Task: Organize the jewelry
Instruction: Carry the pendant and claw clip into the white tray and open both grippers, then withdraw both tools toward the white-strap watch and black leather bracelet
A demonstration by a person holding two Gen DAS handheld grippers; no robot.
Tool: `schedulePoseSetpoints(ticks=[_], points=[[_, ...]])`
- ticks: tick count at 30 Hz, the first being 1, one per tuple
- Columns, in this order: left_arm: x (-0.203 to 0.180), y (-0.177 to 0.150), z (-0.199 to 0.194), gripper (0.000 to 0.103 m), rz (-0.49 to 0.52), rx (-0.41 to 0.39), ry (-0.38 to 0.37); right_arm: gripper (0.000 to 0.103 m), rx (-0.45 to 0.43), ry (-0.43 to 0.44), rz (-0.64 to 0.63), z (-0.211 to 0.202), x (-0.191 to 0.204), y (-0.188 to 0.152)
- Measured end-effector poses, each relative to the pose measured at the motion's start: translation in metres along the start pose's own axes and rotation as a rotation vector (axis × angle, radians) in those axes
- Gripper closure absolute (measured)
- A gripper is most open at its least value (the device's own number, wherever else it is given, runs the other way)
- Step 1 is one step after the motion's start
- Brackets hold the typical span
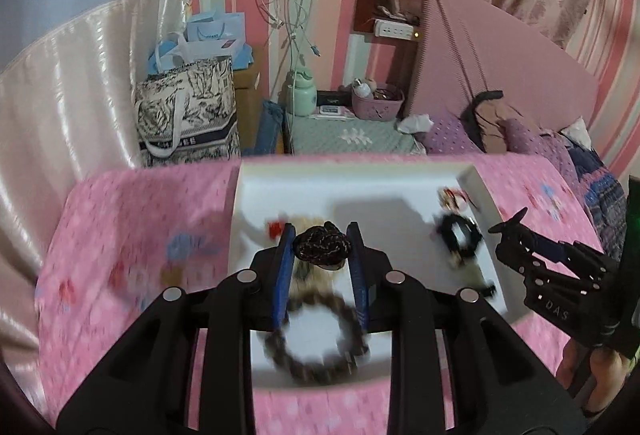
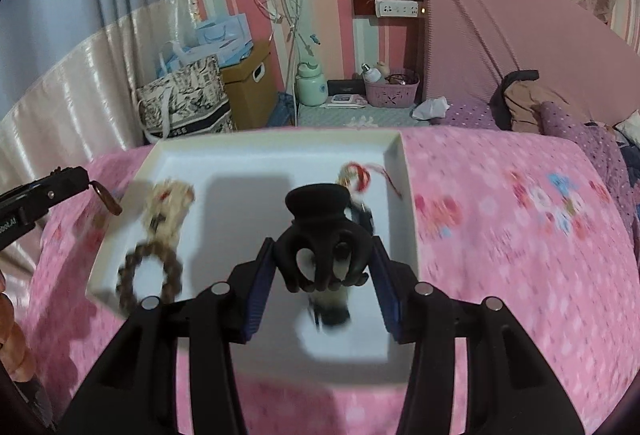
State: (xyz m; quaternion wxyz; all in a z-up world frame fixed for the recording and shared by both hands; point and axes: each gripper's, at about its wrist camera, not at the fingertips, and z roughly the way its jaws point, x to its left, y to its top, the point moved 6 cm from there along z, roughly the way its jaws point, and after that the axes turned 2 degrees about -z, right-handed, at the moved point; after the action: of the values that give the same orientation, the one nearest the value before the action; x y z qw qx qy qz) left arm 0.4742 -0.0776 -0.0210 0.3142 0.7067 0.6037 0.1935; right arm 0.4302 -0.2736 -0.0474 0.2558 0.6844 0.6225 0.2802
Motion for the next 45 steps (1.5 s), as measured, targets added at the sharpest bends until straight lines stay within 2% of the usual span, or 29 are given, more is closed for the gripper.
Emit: schedulePoseSetpoints(ticks=[6, 13, 17, 22, 26, 28, 30, 32, 34, 36, 41, 43, 45], points=[[0.009, 0.022, 0.057, 0.078, -0.009, 0.04, 0.019, 0.056, 0.047, -0.024, -0.002, 0.05, 0.003, 0.026], [0.024, 0.019, 0.106, 0.078, -0.005, 0.085, 0.072, 0.056, 0.085, -0.035, -0.014, 0.093, 0.008, 0.032], [0.031, 0.014, 0.116, 0.078, 0.008, 0.09, 0.103, 0.056, 0.092, -0.035, -0.013, 0.107, 0.011, 0.034], [0.034, 0.012, 0.122, 0.078, 0.003, 0.101, 0.107, 0.056, 0.106, -0.018, -0.004, 0.114, 0.013, 0.039], [0.034, 0.009, 0.131, 0.077, 0.004, 0.126, 0.116, 0.055, 0.132, -0.039, -0.013, 0.12, 0.012, 0.039], [0.036, 0.007, 0.132, 0.071, -0.007, 0.133, 0.119, 0.053, 0.137, -0.038, -0.019, 0.121, 0.012, 0.038], [0.037, 0.007, 0.131, 0.07, -0.01, 0.137, 0.121, 0.042, 0.134, -0.03, -0.022, 0.121, 0.011, 0.038], [0.034, 0.007, 0.127, 0.068, -0.004, 0.134, 0.117, 0.04, 0.123, -0.037, -0.037, 0.115, 0.011, 0.039], [0.031, 0.008, 0.118, 0.057, 0.002, 0.124, 0.116, 0.039, 0.107, -0.038, -0.046, 0.106, 0.011, 0.04], [0.027, 0.01, 0.106, 0.053, 0.004, 0.106, 0.104, 0.037, 0.085, -0.023, -0.04, 0.091, 0.01, 0.043], [0.019, 0.017, 0.046, 0.031, 0.001, 0.019, 0.063, 0.033, 0.015, -0.006, -0.032, 0.04, 0.002, 0.045], [0.02, 0.014, 0.019, 0.018, -0.001, -0.012, 0.067, 0.031, -0.011, -0.017, -0.04, 0.015, 0.0, 0.039], [0.023, 0.006, -0.005, 0.01, -0.003, -0.038, 0.097, 0.03, -0.032, -0.017, -0.045, -0.011, -0.002, 0.027]])
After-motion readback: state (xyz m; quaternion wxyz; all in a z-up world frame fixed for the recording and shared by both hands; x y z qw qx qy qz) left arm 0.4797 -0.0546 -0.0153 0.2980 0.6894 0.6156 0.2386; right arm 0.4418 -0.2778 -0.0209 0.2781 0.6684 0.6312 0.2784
